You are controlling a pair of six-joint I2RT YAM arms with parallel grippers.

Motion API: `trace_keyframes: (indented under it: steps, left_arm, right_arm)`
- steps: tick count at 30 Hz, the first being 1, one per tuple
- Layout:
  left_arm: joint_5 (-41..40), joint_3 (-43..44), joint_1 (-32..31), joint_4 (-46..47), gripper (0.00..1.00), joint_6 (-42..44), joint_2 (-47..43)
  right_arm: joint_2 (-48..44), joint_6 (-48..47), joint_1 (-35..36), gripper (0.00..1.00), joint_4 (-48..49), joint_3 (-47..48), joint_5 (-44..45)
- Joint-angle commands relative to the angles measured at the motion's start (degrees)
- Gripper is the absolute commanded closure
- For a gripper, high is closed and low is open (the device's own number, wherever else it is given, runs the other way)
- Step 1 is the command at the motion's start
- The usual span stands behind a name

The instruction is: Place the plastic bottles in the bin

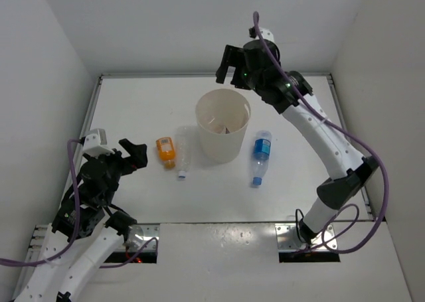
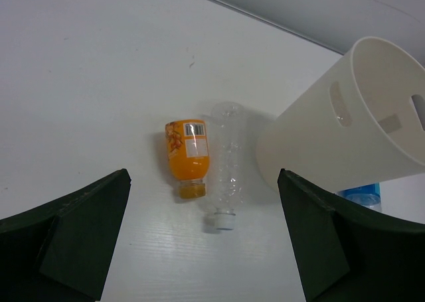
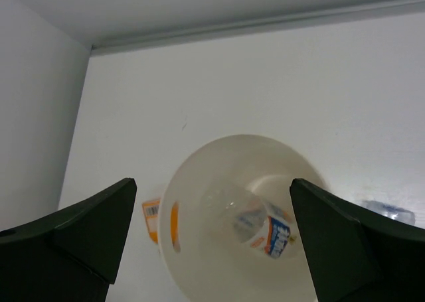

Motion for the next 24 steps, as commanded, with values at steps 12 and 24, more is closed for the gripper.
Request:
trace_keyframes:
  steps: [12, 24]
  left_arm:
    - [0.6, -0.2, -1.3, 1.9, 0.00, 0.1, -1.2]
    - [0.6, -0.2, -1.8, 1.9, 0.00, 0.7, -2.3]
  right_arm:
    - [-12.1, 17.4, -21.1, 0.00, -8.0, -16.5, -1.0]
    - [-10.0, 14.5, -27.8, 0.00, 5.8, -42.4, -23.7]
